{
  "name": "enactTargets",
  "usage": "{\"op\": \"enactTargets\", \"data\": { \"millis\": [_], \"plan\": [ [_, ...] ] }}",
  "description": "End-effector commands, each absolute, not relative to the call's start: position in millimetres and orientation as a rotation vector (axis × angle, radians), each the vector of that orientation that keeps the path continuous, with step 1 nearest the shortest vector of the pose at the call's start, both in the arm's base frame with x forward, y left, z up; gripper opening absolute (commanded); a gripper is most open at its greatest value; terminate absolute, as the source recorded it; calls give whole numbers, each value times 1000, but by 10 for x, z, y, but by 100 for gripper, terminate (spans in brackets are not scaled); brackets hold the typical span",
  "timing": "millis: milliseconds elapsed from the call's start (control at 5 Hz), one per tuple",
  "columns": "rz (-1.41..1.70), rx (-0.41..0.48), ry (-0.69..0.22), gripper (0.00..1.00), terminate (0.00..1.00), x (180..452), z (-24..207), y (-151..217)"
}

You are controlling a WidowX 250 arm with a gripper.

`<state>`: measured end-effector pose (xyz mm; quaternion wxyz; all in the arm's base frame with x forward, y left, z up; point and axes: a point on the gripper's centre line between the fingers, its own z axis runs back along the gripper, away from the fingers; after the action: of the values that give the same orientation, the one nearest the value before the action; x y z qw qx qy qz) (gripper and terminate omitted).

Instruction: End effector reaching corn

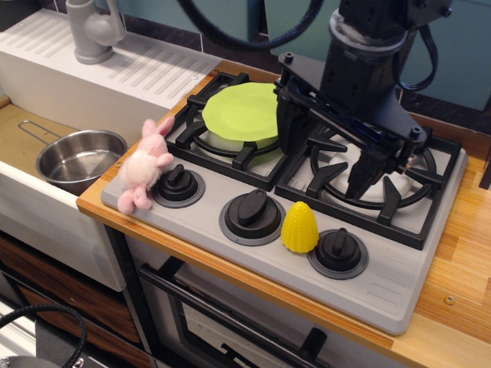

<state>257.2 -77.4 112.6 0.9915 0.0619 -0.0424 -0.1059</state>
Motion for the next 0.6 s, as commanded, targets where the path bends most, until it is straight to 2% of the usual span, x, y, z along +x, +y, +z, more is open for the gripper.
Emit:
{"op": "enactTargets", "data": {
  "millis": [0,400],
  "plan": [
    [-236,133,-121,100,0,2655,1107,-714],
    [-268,122,-156,100,0,2605,777,-619]
  ]
}}
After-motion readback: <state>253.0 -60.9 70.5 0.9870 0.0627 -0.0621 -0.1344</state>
